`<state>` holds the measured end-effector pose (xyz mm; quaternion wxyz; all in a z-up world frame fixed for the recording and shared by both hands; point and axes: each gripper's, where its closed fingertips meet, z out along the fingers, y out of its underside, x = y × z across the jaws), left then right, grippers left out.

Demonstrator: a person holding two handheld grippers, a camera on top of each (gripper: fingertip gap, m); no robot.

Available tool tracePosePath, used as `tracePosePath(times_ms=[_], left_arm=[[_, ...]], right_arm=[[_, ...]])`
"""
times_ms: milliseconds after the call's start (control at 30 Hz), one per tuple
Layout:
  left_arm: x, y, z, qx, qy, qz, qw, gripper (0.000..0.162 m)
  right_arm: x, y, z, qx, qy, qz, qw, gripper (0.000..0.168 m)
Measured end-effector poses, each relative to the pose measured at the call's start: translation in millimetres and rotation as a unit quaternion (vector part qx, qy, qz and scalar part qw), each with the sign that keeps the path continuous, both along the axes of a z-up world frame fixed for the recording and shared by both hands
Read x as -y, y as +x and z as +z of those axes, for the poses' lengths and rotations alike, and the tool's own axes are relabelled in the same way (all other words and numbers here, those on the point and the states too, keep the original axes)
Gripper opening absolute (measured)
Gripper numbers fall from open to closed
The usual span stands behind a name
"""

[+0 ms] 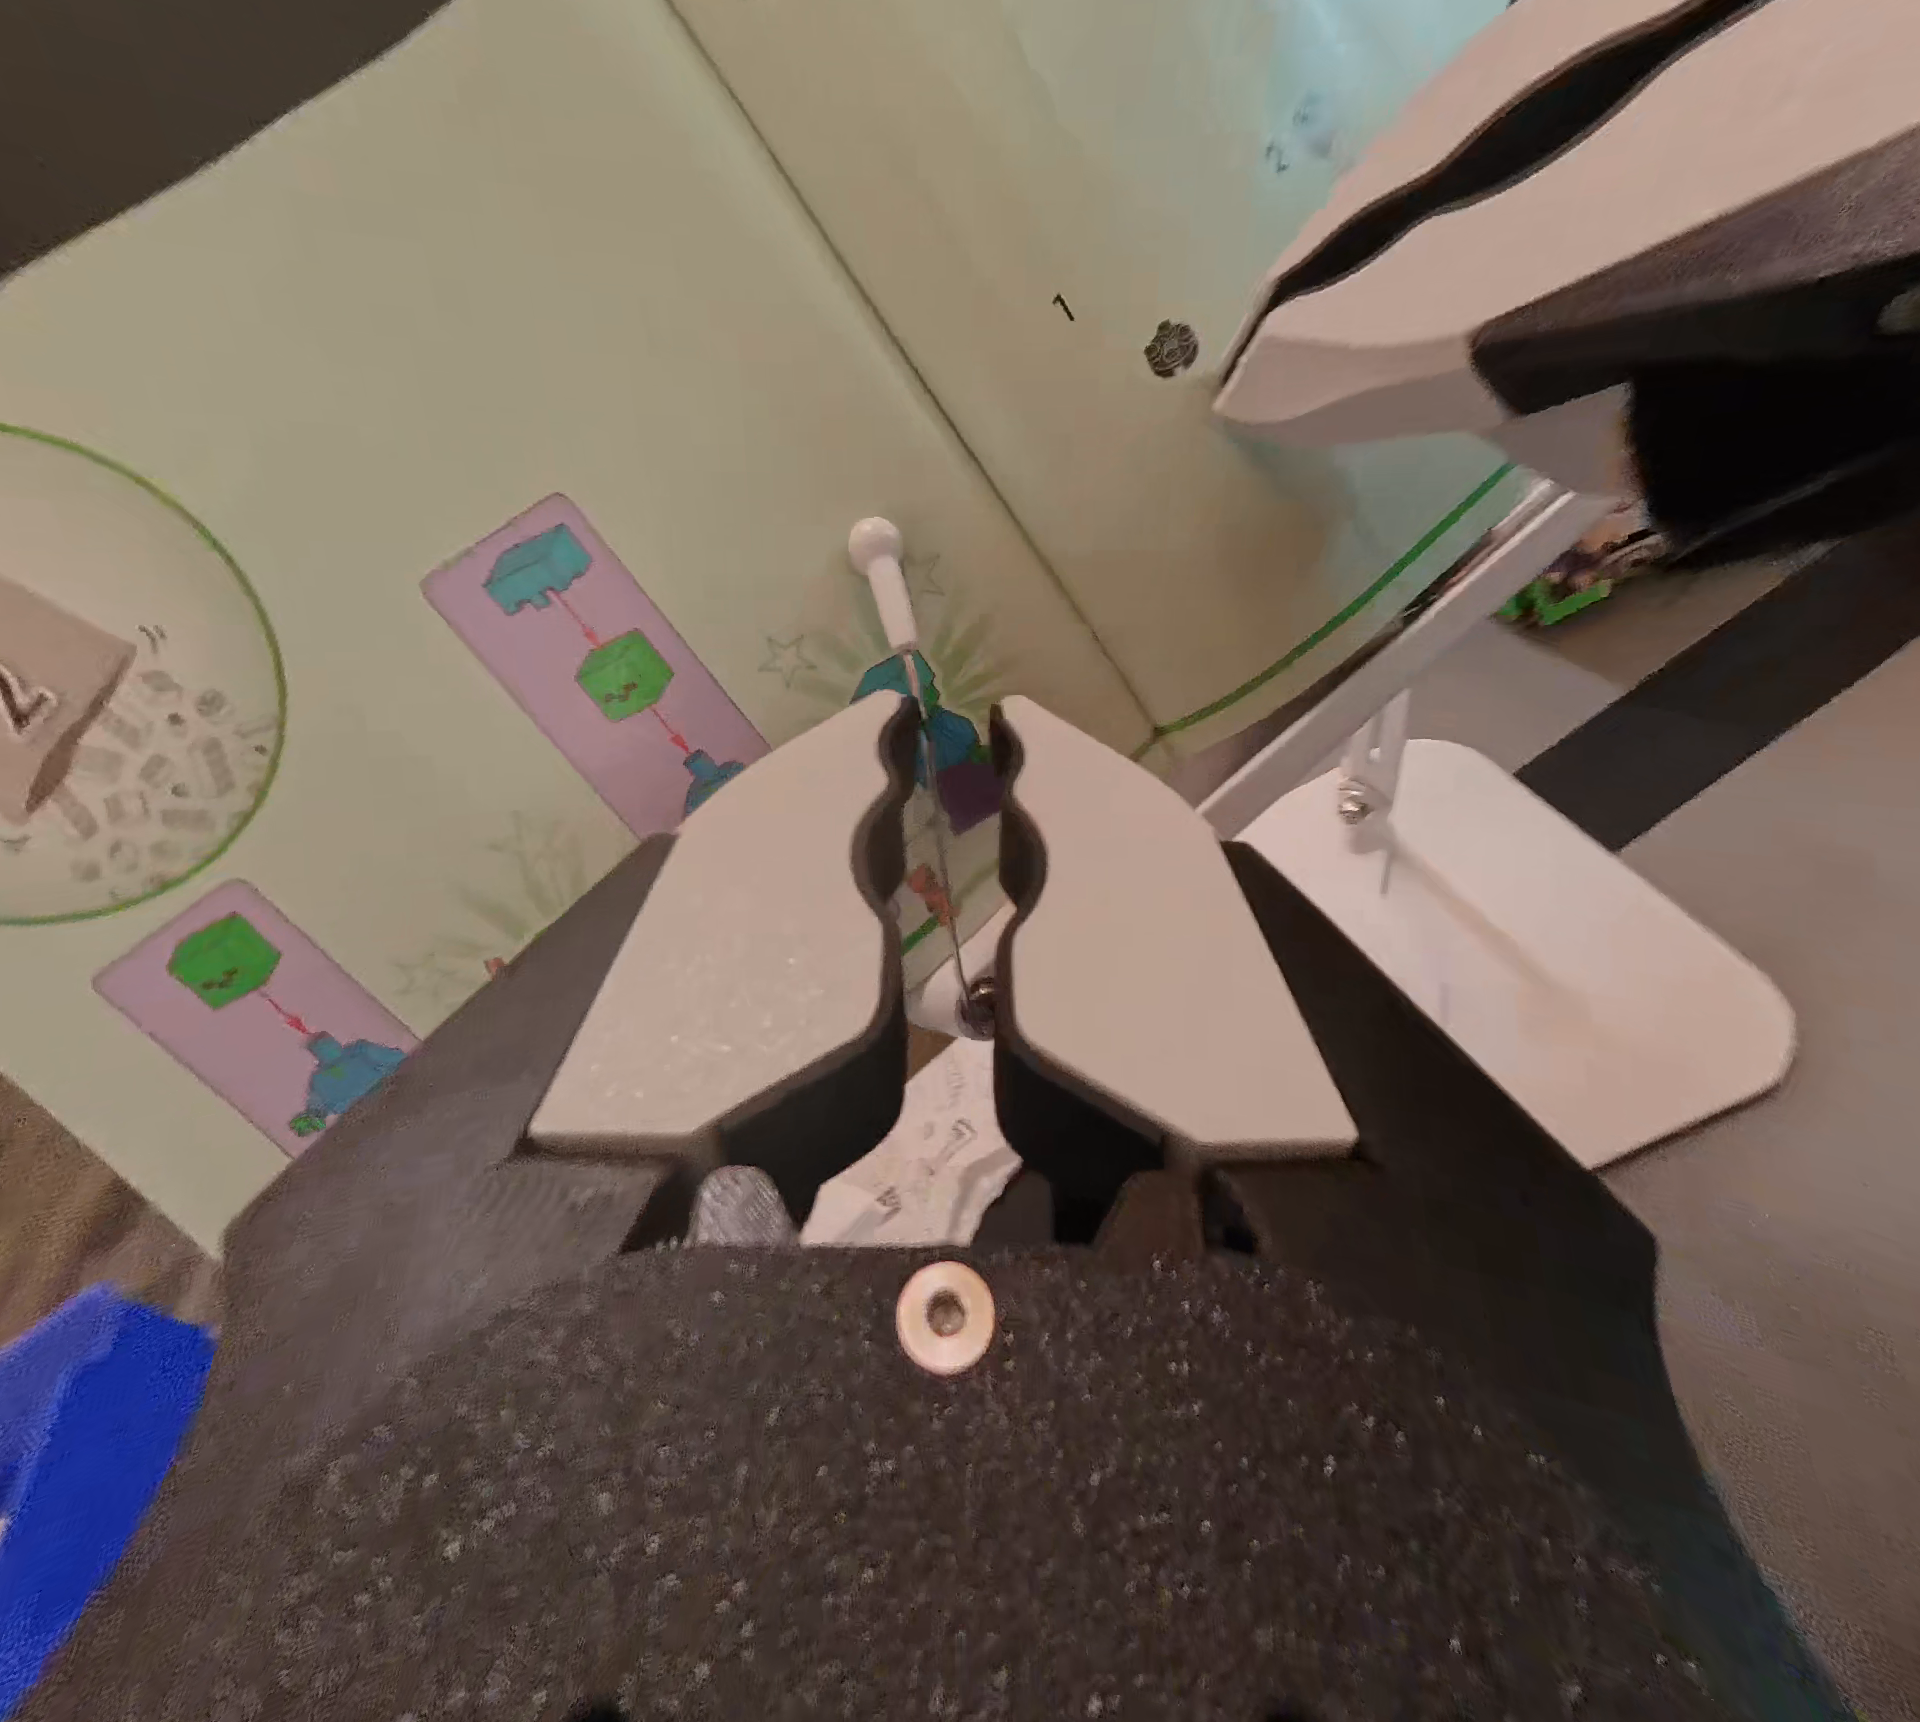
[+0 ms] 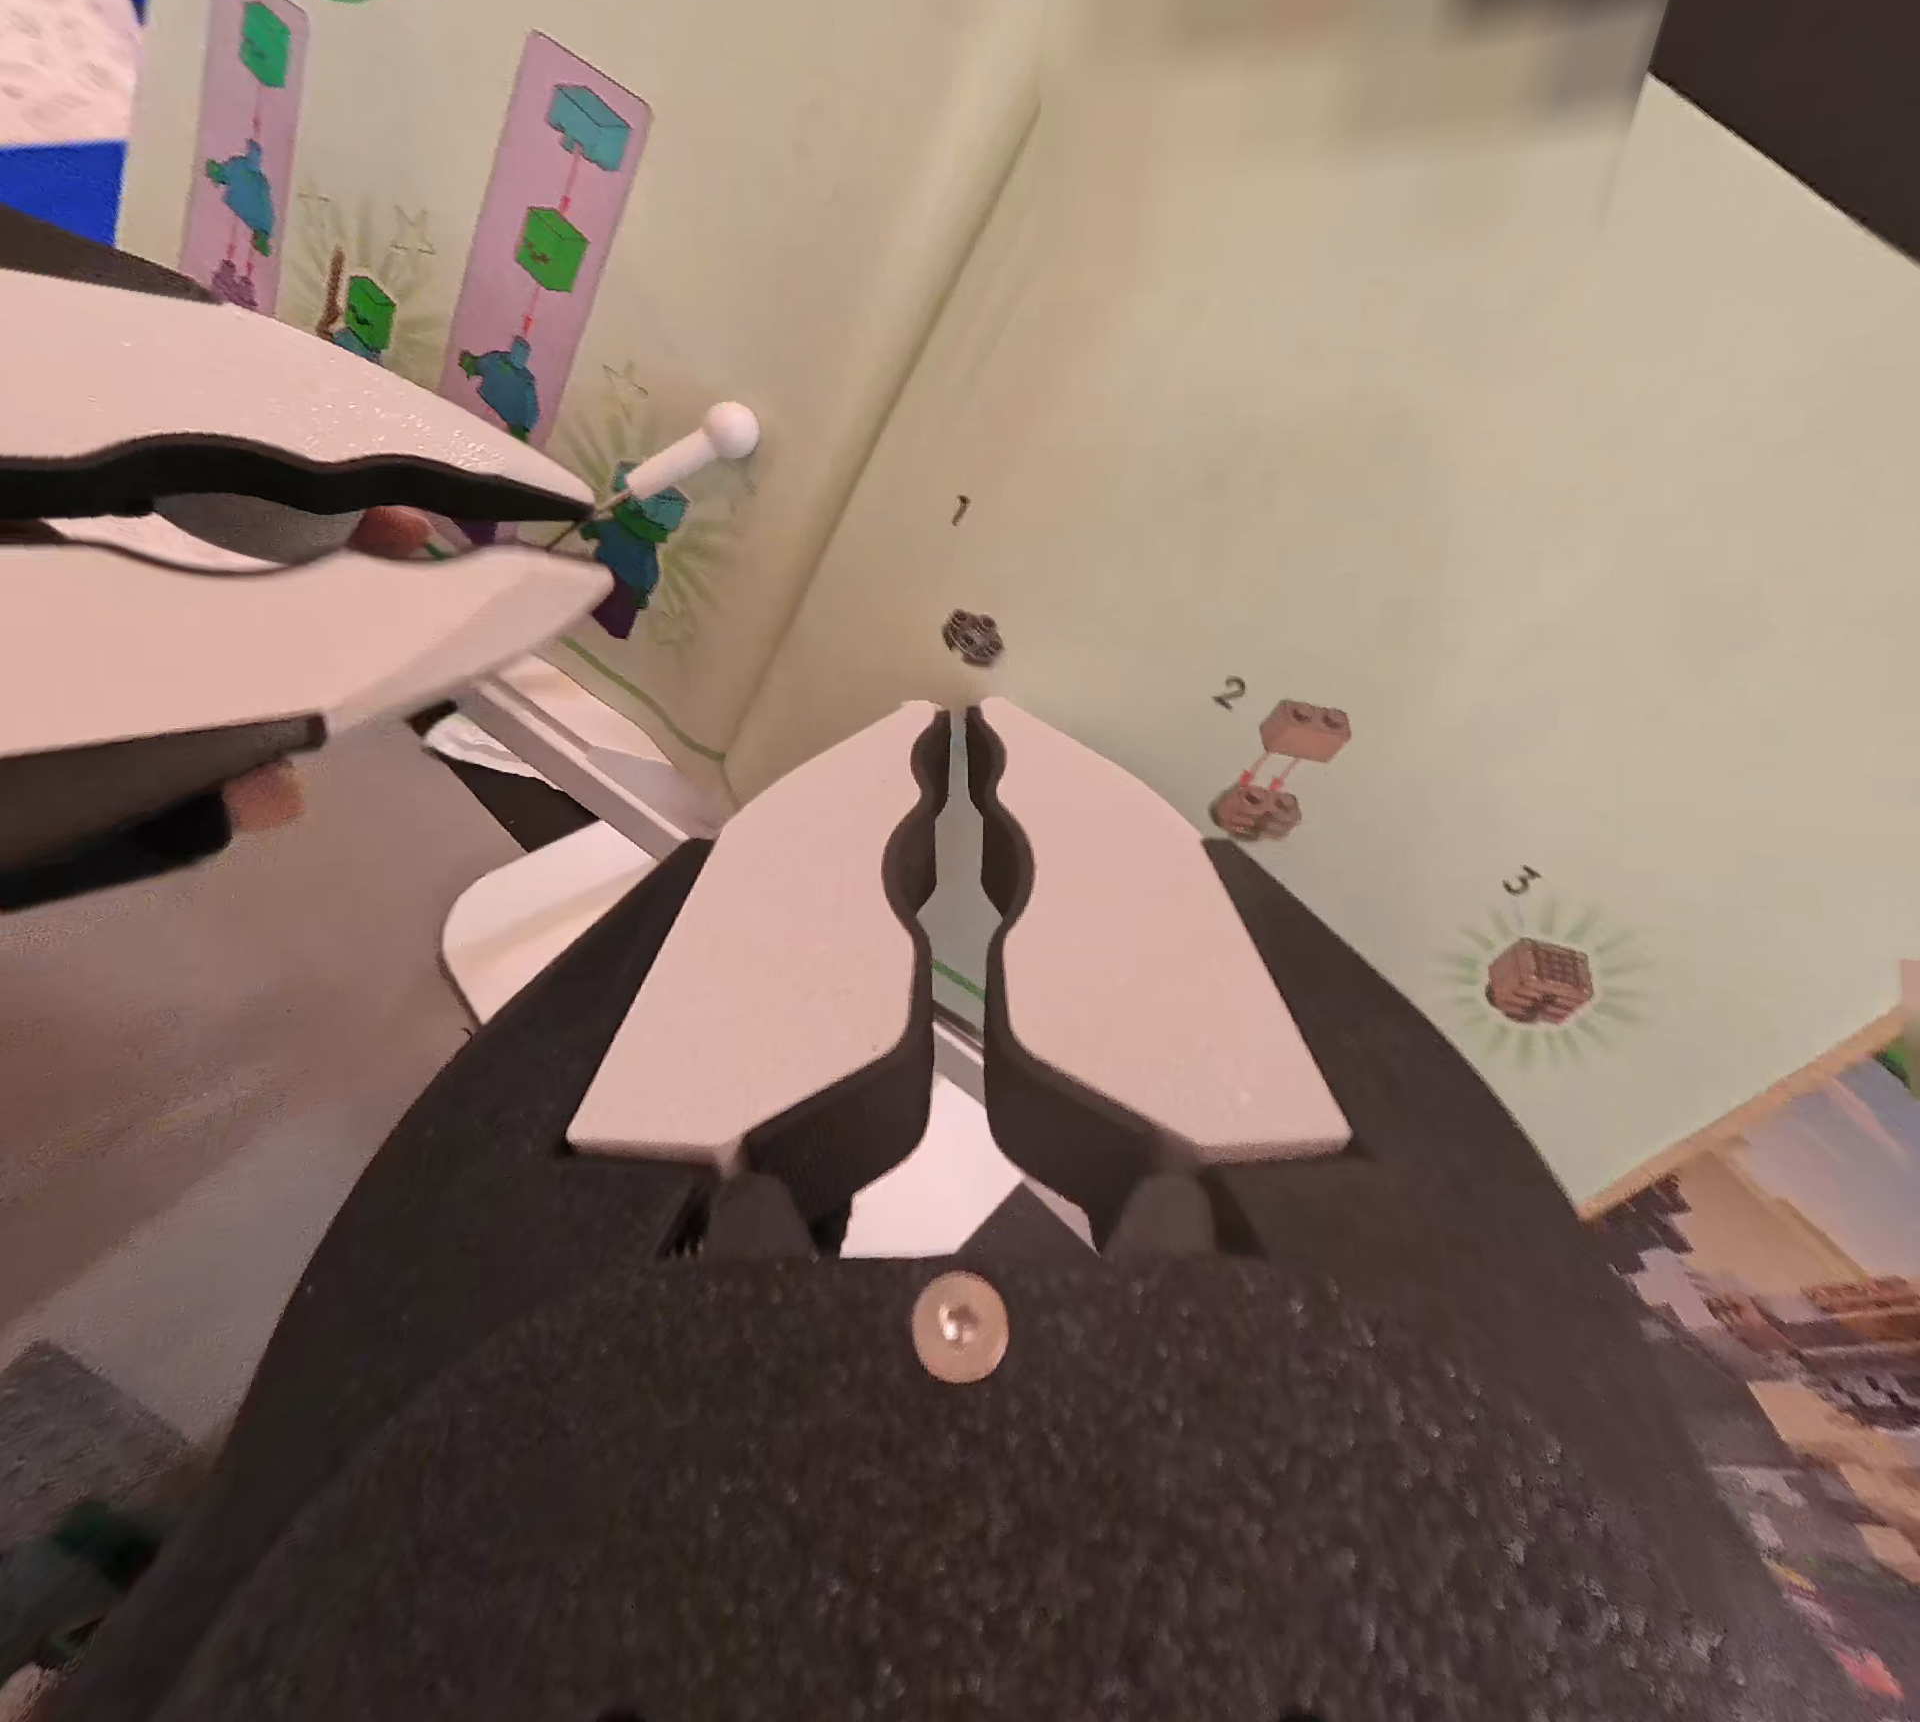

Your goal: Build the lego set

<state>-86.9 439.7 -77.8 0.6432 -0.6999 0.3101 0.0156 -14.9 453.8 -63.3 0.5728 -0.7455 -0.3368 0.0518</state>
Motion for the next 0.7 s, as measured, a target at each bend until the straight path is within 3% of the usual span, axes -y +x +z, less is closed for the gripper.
tracePosePath(times_ms=[67,400,700], left_arm=[[-1.2,3.2,0.2,-0.033,0.015,0.0,0.999,0.001],[5.8,22.4,-16.2,-0.094,-0.001,-0.058,0.994,0.001],[10.2,25.4,-25.8,-0.167,-0.024,-0.063,0.984,0.001]], right_arm=[[-1.6,9.1,-2.0,-0.001,0.0,-0.007,1.0,0.002],[-7.9,40.3,-13.1,-0.031,-0.025,-0.024,0.999,0.002],[-4.2,57.2,-17.7,-0.038,-0.031,-0.029,0.998,0.004]])
